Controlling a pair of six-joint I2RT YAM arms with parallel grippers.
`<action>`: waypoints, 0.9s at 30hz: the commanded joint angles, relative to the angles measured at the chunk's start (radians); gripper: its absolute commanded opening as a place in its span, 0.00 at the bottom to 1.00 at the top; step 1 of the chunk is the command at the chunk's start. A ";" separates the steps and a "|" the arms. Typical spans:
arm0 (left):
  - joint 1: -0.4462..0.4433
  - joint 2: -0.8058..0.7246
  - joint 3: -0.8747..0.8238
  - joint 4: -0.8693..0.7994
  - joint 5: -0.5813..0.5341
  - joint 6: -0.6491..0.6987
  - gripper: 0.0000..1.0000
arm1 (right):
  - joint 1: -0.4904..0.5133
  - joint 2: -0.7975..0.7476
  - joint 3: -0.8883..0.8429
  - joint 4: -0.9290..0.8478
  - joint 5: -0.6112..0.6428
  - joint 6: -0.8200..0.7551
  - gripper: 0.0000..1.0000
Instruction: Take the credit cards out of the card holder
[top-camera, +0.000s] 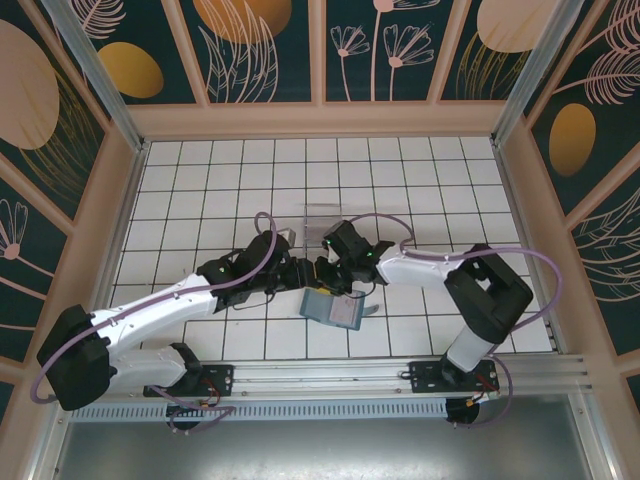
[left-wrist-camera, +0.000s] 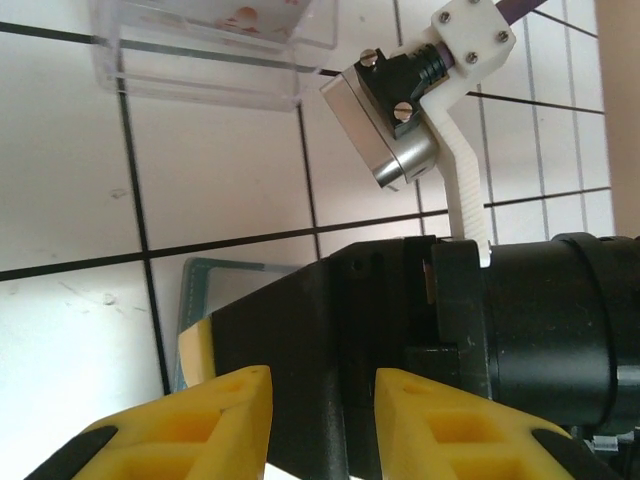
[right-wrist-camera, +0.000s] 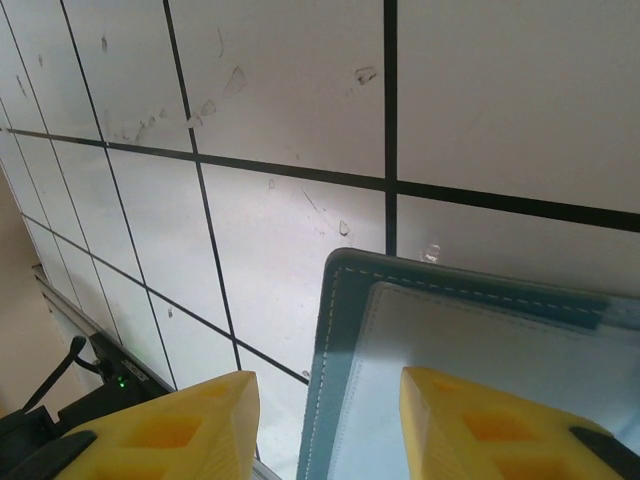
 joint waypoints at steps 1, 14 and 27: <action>0.003 0.032 0.003 0.087 0.078 -0.014 0.34 | -0.012 -0.094 -0.023 -0.051 0.053 -0.005 0.42; -0.004 0.236 0.096 0.126 0.249 -0.008 0.25 | -0.059 -0.341 -0.239 -0.174 0.163 0.063 0.41; -0.004 0.389 0.129 0.106 0.314 -0.012 0.16 | -0.056 -0.309 -0.340 -0.148 0.188 0.085 0.37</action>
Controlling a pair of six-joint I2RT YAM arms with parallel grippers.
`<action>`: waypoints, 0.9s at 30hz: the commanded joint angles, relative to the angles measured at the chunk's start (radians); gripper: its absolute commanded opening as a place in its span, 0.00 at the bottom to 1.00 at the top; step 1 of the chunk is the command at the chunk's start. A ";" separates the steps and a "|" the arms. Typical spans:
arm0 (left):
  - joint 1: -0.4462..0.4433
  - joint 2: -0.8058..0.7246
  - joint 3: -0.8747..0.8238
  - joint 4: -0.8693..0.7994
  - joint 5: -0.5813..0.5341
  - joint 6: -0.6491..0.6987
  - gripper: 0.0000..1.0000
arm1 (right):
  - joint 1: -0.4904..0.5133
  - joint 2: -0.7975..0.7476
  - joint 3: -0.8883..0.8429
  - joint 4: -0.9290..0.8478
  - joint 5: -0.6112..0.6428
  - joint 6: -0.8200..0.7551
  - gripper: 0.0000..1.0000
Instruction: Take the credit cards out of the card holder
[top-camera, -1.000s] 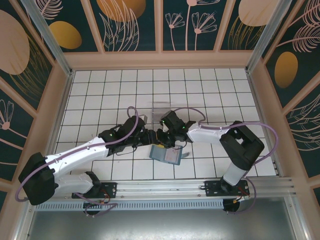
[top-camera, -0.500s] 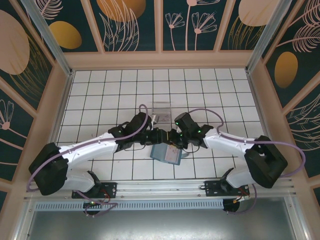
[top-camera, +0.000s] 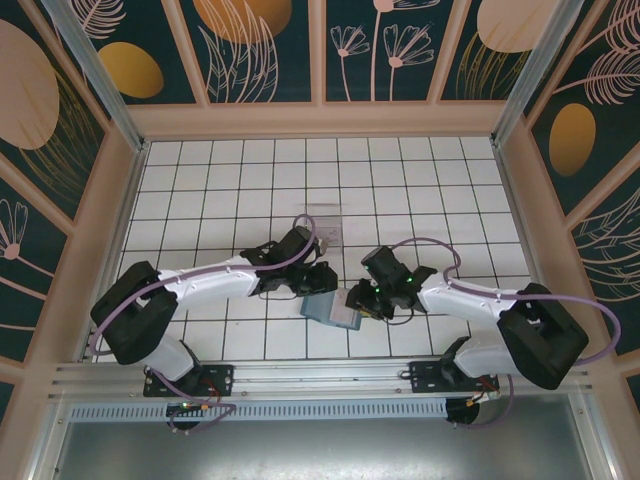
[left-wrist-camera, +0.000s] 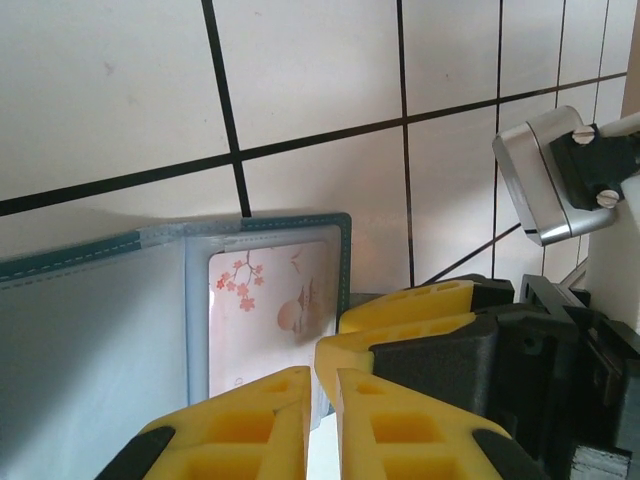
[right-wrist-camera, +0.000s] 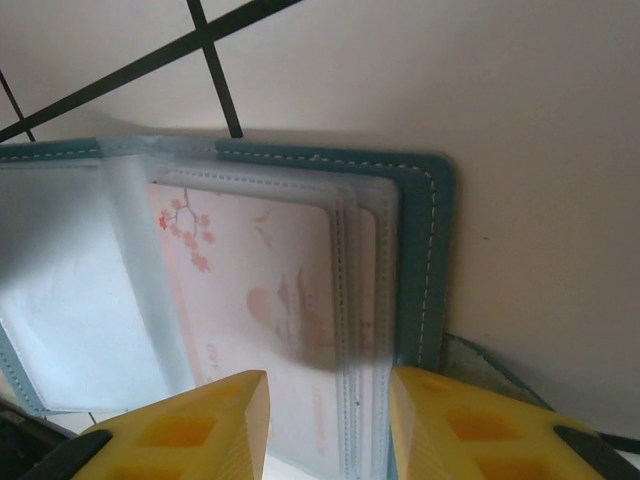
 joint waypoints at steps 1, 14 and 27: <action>0.002 0.040 0.022 -0.006 0.047 -0.004 0.16 | -0.001 0.029 -0.004 -0.011 0.038 0.002 0.36; -0.004 0.101 0.028 -0.074 0.041 -0.011 0.17 | -0.041 0.144 0.074 -0.029 0.050 -0.114 0.26; 0.025 0.099 -0.064 0.073 0.049 -0.074 0.17 | -0.081 0.204 0.129 -0.078 0.051 -0.214 0.19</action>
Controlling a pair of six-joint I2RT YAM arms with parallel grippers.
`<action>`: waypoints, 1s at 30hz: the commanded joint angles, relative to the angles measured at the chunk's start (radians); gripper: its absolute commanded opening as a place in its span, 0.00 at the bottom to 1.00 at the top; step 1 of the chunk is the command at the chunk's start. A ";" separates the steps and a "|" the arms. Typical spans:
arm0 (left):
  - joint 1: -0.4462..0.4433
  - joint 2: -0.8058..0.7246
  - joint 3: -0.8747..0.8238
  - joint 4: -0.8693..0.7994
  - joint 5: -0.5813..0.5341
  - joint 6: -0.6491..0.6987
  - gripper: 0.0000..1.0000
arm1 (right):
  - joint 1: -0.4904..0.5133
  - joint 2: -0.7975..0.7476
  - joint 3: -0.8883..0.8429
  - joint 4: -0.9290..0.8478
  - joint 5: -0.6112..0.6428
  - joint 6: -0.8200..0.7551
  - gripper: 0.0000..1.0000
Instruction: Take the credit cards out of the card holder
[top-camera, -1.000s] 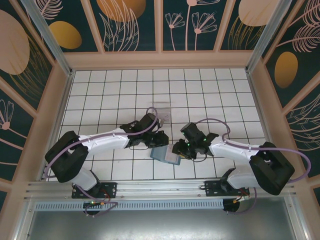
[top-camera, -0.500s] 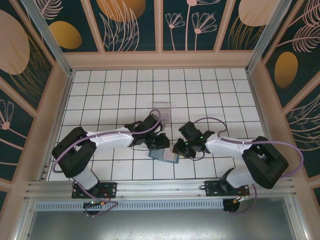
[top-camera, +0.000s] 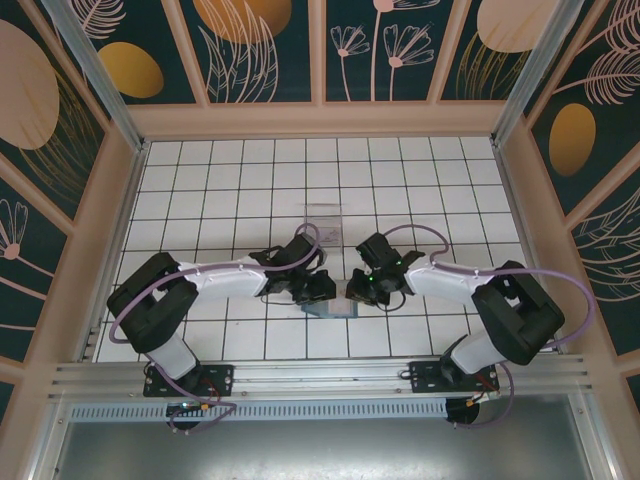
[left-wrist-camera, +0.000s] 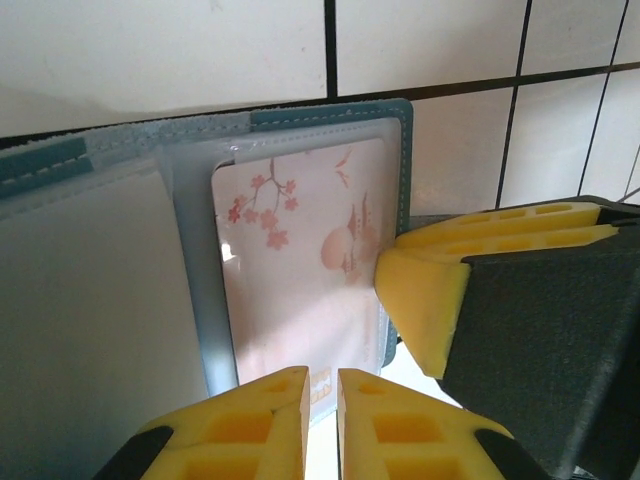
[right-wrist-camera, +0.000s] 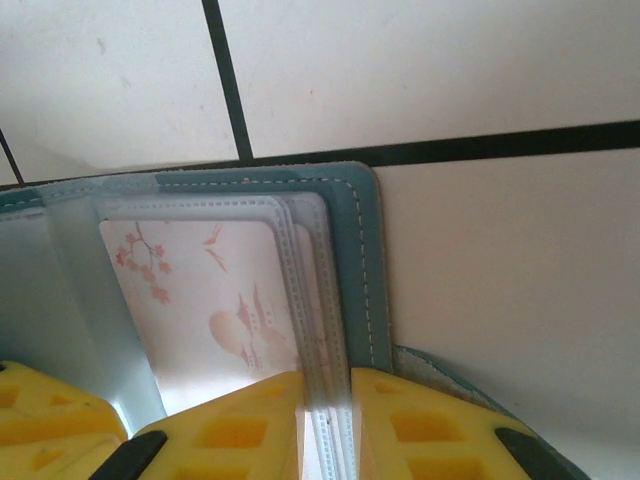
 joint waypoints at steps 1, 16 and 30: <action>0.020 0.010 -0.039 0.053 0.013 -0.028 0.17 | -0.013 0.036 0.007 -0.060 0.056 -0.036 0.19; 0.027 0.049 -0.016 -0.009 -0.006 0.031 0.21 | -0.011 0.037 0.003 -0.054 0.047 -0.028 0.19; 0.028 0.068 0.016 -0.151 -0.108 0.082 0.20 | -0.012 0.029 -0.011 -0.048 0.048 -0.020 0.19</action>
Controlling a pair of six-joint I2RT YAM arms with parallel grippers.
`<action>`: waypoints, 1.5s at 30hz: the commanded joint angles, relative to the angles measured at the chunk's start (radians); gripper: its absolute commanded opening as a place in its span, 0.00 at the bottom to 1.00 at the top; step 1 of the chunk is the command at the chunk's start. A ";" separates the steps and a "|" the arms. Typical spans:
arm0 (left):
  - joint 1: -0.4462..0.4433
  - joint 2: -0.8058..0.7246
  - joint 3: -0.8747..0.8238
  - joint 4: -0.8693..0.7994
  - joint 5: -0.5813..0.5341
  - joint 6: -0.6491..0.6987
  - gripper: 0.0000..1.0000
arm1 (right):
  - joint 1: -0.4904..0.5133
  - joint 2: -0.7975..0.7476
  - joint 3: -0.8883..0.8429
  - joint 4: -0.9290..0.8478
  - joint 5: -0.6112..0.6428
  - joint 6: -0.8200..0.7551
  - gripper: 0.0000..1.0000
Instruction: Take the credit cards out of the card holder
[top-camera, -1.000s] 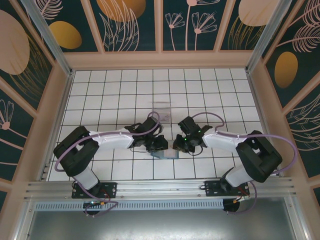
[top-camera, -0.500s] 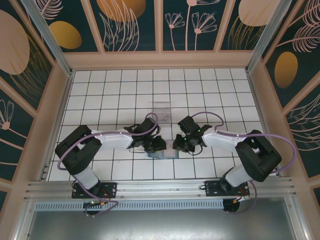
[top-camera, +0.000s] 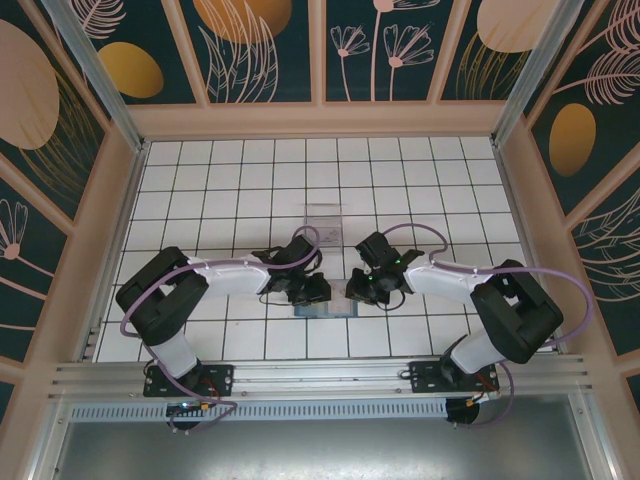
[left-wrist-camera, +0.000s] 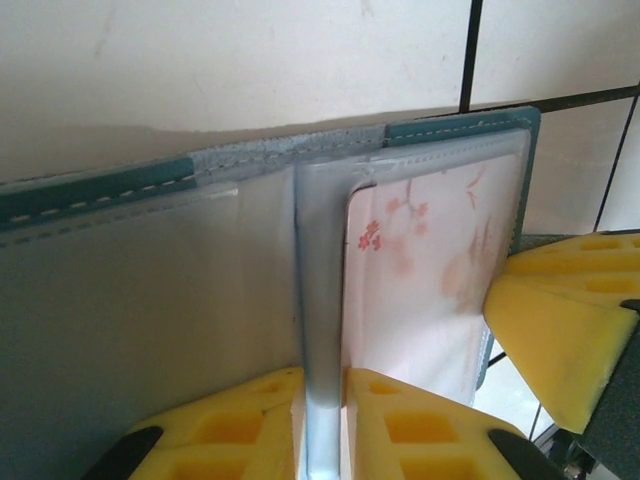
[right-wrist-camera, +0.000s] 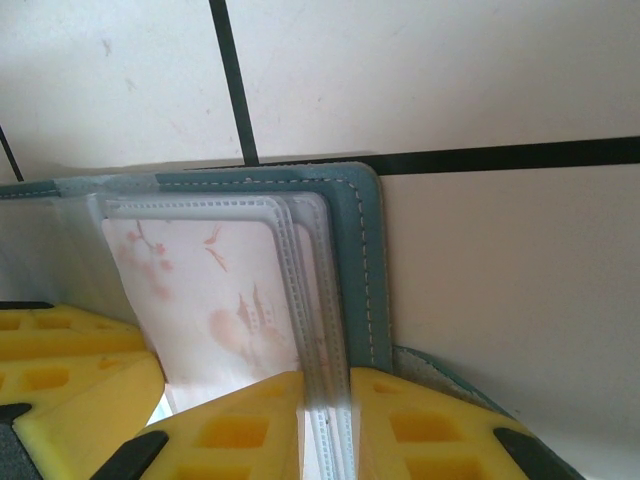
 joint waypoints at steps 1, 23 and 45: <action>0.004 0.007 0.008 -0.109 -0.083 0.031 0.20 | -0.009 0.023 -0.018 -0.042 0.049 -0.007 0.19; 0.003 -0.035 0.037 -0.040 -0.060 0.011 0.21 | -0.004 0.021 -0.005 -0.043 0.039 -0.002 0.15; 0.002 0.061 0.054 -0.033 -0.033 0.035 0.28 | 0.002 0.014 -0.015 -0.035 0.036 0.011 0.11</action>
